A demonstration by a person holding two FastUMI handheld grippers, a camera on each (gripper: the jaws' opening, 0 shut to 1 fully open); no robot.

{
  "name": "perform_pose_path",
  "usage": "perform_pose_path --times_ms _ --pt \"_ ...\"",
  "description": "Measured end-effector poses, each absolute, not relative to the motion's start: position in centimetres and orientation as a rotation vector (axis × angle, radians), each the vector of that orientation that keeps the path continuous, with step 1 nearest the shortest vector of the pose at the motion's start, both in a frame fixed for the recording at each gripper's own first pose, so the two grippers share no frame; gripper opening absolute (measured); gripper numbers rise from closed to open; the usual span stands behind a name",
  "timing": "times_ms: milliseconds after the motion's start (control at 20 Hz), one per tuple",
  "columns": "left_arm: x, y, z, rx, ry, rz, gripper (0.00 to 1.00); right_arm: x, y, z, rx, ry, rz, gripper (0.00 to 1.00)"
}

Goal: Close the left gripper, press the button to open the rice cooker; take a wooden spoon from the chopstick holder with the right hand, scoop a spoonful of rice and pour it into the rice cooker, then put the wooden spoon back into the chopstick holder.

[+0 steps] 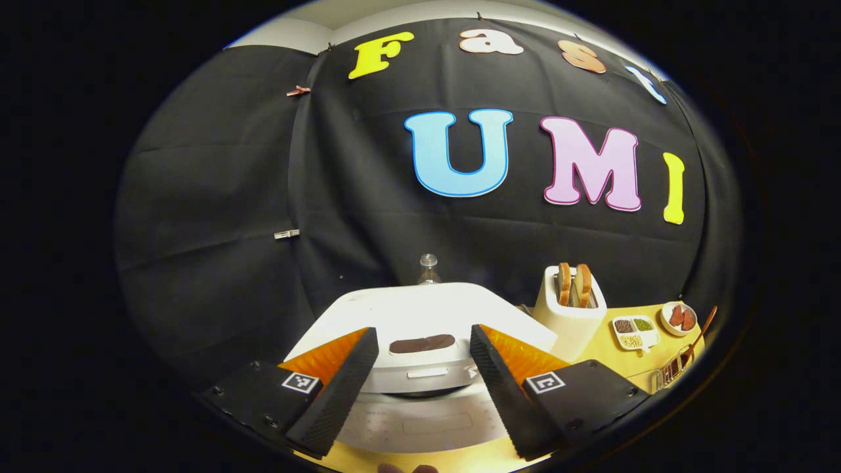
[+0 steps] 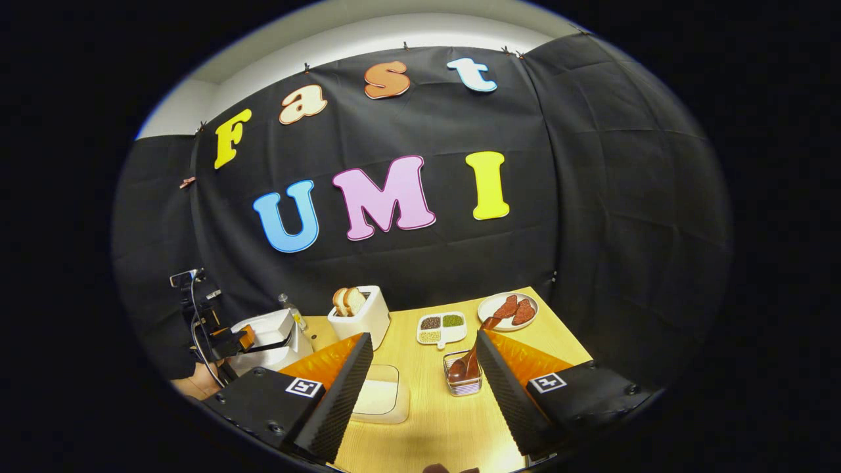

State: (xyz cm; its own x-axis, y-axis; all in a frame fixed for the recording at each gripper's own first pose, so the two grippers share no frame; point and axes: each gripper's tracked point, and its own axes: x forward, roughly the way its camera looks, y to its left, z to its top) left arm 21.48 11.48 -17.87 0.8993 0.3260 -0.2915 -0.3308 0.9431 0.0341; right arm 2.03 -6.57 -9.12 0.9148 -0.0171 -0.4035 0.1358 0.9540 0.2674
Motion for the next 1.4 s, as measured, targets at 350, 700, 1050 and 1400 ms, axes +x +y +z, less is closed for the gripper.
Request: perform_pose_path --times_ms 350,700,1050,1400 --pt "20.6 10.9 -21.7 -0.015 0.334 0.322 0.99 3.0 -5.2 -9.0 0.249 0.414 -0.074 0.98" --pt "20.3 10.6 -22.9 -0.005 0.345 0.304 1.0 3.5 -3.6 -8.6 0.227 0.414 -0.07 0.99" --pt "20.4 10.6 -22.7 0.001 0.342 0.273 1.0 3.5 -0.9 -8.2 0.213 0.416 -0.045 0.99" --pt "19.3 12.5 -20.0 0.012 0.228 0.245 0.95 2.9 -0.5 -7.3 0.214 0.387 -0.035 0.98"
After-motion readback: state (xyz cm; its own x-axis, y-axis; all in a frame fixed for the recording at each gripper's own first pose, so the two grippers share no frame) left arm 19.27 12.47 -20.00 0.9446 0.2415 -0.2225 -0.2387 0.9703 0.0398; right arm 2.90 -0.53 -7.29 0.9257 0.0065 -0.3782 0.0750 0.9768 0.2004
